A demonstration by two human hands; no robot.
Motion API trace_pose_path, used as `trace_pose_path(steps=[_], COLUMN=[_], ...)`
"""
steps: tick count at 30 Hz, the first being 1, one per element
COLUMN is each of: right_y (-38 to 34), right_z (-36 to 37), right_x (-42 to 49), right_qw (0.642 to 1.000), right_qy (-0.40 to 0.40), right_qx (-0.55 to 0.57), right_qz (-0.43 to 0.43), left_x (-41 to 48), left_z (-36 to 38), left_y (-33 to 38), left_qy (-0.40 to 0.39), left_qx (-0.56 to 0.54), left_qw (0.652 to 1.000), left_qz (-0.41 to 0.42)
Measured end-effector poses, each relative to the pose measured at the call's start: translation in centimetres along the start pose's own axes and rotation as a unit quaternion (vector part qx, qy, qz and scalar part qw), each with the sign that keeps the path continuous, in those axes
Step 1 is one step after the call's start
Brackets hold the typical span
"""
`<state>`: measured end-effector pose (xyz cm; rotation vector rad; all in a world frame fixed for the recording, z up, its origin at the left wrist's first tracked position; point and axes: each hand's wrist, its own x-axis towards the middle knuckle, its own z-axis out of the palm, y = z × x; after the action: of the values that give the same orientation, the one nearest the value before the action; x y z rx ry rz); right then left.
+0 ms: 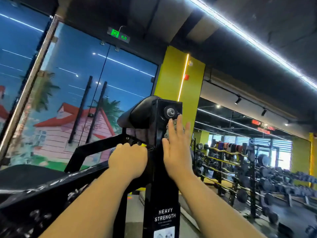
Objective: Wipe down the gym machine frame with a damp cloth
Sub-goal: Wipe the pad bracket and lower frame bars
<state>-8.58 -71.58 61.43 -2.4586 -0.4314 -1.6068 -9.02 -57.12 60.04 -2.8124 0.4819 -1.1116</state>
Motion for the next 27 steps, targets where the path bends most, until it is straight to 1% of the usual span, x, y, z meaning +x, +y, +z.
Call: trace_pose_path(steps=[1,2,4,5,6,7,9,10,11,14,15,16,18,20,21,22,23,24,25,26,27], right_y=[-0.6,-0.2,2.5,3.7,4.4,4.4,3.0,2.2,1.9,5.3,6.6,7.2,6.7,4.1,2.9,2.4,2.1,2.3,2.9,3.6,4.3], right_z=[0.4,0.7,0.0,-0.5,-1.0,-1.3,-1.2,-0.8,-0.5,-0.1,-0.4,-0.7,-0.9,-0.8,-0.8,-0.6,-0.7,-0.4,-0.1,0.4,0.9], right_x=[-0.6,-1.2,-1.7,-1.3,-0.6,0.3,1.4,1.6,1.4,0.0,-0.6,-1.1,-1.2,-0.1,0.9,1.8,2.0,1.5,0.1,-1.8,-3.7], right_qw=[1.0,0.997,0.979,0.972,0.972,0.981,0.995,0.995,0.994,0.972,0.967,0.969,0.968,0.955,0.94,0.925,0.915,0.915,0.915,0.911,0.909], right_qy=[-0.007,-0.021,-0.052,-0.053,-0.045,-0.031,-0.002,0.004,-0.001,-0.025,-0.035,-0.052,-0.071,-0.031,-0.006,0.018,0.034,0.039,0.032,0.015,-0.008], right_qx=[-0.008,-0.017,-0.048,-0.063,-0.057,-0.03,0.037,0.054,0.053,0.017,0.037,0.077,0.175,0.287,0.34,0.378,0.395,0.395,0.398,0.408,0.414], right_qz=[-0.022,-0.073,-0.192,-0.222,-0.223,-0.191,-0.097,-0.081,-0.09,-0.234,-0.248,-0.231,-0.165,-0.067,-0.003,0.047,0.072,0.076,0.066,0.052,0.05], left_x=[0.1,0.2,0.3,0.3,0.2,0.2,-0.1,0.0,0.0,0.0,0.0,0.1,0.4,0.5,0.3,0.0,-0.3,-0.5,-0.5,-0.4,-0.2], left_z=[-0.1,-0.3,-0.6,-0.7,-0.8,-0.8,-0.7,-0.8,-0.6,-0.6,-0.6,-0.7,-0.6,-0.7,-0.8,-1.0,-1.2,-1.5,-1.9,-2.4,-3.0], left_y=[0.0,0.1,0.3,0.3,0.4,0.3,0.6,0.6,0.5,0.3,0.4,0.5,0.8,0.8,0.8,0.6,0.4,0.4,0.3,0.2,0.2], left_qy=[-0.004,-0.003,-0.004,-0.008,-0.011,-0.011,-0.011,-0.013,-0.016,-0.027,-0.03,-0.032,-0.042,-0.064,-0.067,-0.071,-0.079,-0.091,-0.088,-0.072,-0.062], left_qx=[0.004,0.011,0.026,0.026,0.023,0.024,0.03,0.034,0.039,0.04,0.04,0.041,0.047,0.013,-0.042,-0.119,-0.205,-0.298,-0.396,-0.469,-0.509], left_qw=[1.0,1.0,1.0,1.0,1.0,0.999,0.999,0.999,0.999,0.998,0.997,0.997,0.995,0.994,0.992,0.983,0.964,0.932,0.888,0.845,0.817], left_qz=[-0.004,-0.005,-0.004,-0.007,-0.014,-0.018,-0.023,-0.024,-0.019,-0.036,-0.05,-0.062,-0.077,-0.091,-0.102,-0.122,-0.15,-0.185,-0.218,-0.247,-0.266])
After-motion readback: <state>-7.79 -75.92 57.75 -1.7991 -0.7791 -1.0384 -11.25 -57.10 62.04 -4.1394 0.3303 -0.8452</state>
